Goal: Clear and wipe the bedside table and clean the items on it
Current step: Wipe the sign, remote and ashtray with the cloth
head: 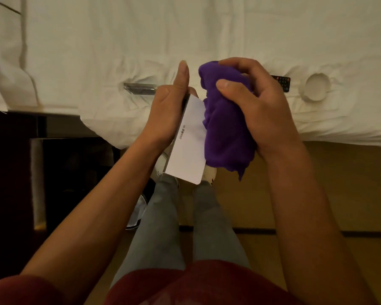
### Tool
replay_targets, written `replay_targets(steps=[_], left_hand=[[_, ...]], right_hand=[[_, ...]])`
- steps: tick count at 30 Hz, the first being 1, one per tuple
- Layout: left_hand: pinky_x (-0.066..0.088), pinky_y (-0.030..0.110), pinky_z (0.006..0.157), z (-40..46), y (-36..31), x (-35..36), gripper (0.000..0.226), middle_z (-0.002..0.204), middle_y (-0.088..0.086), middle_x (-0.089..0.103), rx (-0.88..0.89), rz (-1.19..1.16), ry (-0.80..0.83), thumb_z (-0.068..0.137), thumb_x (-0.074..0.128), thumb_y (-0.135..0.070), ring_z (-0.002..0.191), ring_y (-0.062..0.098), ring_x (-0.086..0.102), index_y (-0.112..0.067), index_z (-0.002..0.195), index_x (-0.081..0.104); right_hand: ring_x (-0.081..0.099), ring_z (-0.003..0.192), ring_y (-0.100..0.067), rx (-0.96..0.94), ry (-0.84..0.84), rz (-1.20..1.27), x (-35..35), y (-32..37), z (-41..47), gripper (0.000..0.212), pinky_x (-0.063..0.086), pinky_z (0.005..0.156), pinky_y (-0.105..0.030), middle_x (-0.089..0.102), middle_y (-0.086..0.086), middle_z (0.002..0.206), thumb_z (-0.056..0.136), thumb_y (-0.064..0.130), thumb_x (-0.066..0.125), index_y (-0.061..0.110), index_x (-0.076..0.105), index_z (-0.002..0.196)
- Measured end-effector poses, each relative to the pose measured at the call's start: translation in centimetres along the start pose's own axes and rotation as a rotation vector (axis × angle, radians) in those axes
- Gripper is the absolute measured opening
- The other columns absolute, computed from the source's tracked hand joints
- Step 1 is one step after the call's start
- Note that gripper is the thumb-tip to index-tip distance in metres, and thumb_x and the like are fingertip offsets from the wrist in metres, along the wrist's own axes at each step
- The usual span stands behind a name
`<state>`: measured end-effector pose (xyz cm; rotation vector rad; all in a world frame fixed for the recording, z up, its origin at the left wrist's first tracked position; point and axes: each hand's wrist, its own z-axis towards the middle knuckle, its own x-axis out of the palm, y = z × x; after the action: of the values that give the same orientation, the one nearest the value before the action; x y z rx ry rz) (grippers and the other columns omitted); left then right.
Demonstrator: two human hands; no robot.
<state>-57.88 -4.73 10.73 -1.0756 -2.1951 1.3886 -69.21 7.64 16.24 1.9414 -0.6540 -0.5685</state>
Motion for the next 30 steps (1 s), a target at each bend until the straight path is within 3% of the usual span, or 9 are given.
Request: replay_targets(steps=[4, 8, 12, 14, 19, 23, 25, 30], left_hand=[[0.041, 0.007, 0.049, -0.1, -0.3, 0.1, 0.081, 0.051, -0.002, 0.056, 0.002, 0.017, 0.019, 0.107, 0.031, -0.055, 0.046, 0.003, 0.055, 0.009, 0.064, 0.055], [0.037, 0.005, 0.046, 0.0, -0.8, 0.1, 0.073, 0.042, -0.011, 0.05, 0.019, 0.053, 0.014, 0.108, 0.028, -0.054, 0.04, -0.002, 0.049, -0.026, 0.042, 0.044], [0.038, 0.008, 0.045, 0.0, -1.1, 0.2, 0.067, 0.043, -0.011, 0.047, 0.028, 0.0, -0.011, 0.107, 0.031, -0.056, 0.04, 0.0, 0.045, -0.025, 0.048, 0.042], [0.04, 0.011, 0.047, 0.0, -1.0, 0.4, 0.066, 0.044, -0.012, 0.047, 0.023, -0.066, -0.037, 0.106, 0.033, -0.057, 0.042, 0.002, 0.046, -0.028, 0.047, 0.043], [0.04, 0.016, 0.047, -0.2, -0.4, 1.1, 0.065, 0.045, -0.012, 0.044, 0.005, -0.141, -0.084, 0.106, 0.036, -0.054, 0.044, 0.004, 0.044, -0.03, 0.046, 0.042], [0.038, 0.019, 0.048, 0.5, -0.2, 0.5, 0.072, 0.043, -0.008, 0.04, -0.019, -0.13, -0.145, 0.106, 0.034, -0.056, 0.043, 0.007, 0.04, -0.021, 0.043, 0.038], [0.037, 0.023, 0.051, 1.2, -0.3, 0.0, 0.072, 0.044, -0.006, 0.039, -0.027, -0.102, -0.182, 0.106, 0.034, -0.057, 0.044, 0.009, 0.04, -0.024, 0.041, 0.036], [0.048, 0.03, 0.063, 3.6, 0.3, -1.4, 0.065, 0.051, -0.006, 0.056, -0.065, -0.071, -0.38, 0.107, 0.038, -0.051, 0.057, 0.013, 0.061, -0.021, 0.052, 0.055]], right_hand=[[0.068, 0.111, -0.006, -0.047, -0.012, -0.044, 0.3, 0.4, -0.9, 0.034, 0.058, 0.092, -0.029, 0.072, 0.012, 0.122, 0.095, 0.027, 0.07, 0.025, 0.069, 0.129], [0.066, 0.116, -0.006, -0.083, 0.01, -0.16, 0.6, 0.5, -1.2, 0.04, 0.057, 0.099, -0.034, 0.069, 0.01, 0.129, 0.097, 0.028, 0.069, 0.024, 0.065, 0.136], [0.067, 0.104, -0.005, -0.103, -0.049, -0.206, 1.1, 0.4, -1.6, 0.05, 0.058, 0.087, -0.025, 0.066, 0.01, 0.116, 0.092, 0.026, 0.076, 0.021, 0.056, 0.138], [0.065, 0.105, -0.005, -0.127, -0.049, -0.266, 1.5, 0.2, -1.7, 0.046, 0.057, 0.089, -0.025, 0.066, 0.007, 0.118, 0.091, 0.025, 0.077, 0.018, 0.059, 0.132], [0.056, 0.093, 0.002, -0.212, -0.062, -0.491, 2.6, 0.0, -2.6, 0.036, 0.043, 0.082, -0.005, 0.061, 0.001, 0.117, 0.091, 0.025, 0.075, 0.016, 0.066, 0.125], [0.06, 0.097, -0.005, -0.188, 0.008, -0.467, 3.1, 0.0, -3.9, 0.033, 0.044, 0.083, -0.009, 0.065, 0.001, 0.112, 0.087, 0.022, 0.077, 0.019, 0.07, 0.119], [0.062, 0.098, -0.006, -0.172, 0.06, -0.429, 3.2, -0.2, -4.8, 0.033, 0.048, 0.085, -0.016, 0.065, 0.002, 0.111, 0.085, 0.021, 0.078, 0.022, 0.07, 0.117], [0.06, 0.098, -0.003, -0.116, 0.186, -0.458, 3.3, -1.1, -6.3, 0.031, 0.049, 0.083, -0.018, 0.063, 0.012, 0.11, 0.083, 0.035, 0.071, 0.035, 0.07, 0.114]])
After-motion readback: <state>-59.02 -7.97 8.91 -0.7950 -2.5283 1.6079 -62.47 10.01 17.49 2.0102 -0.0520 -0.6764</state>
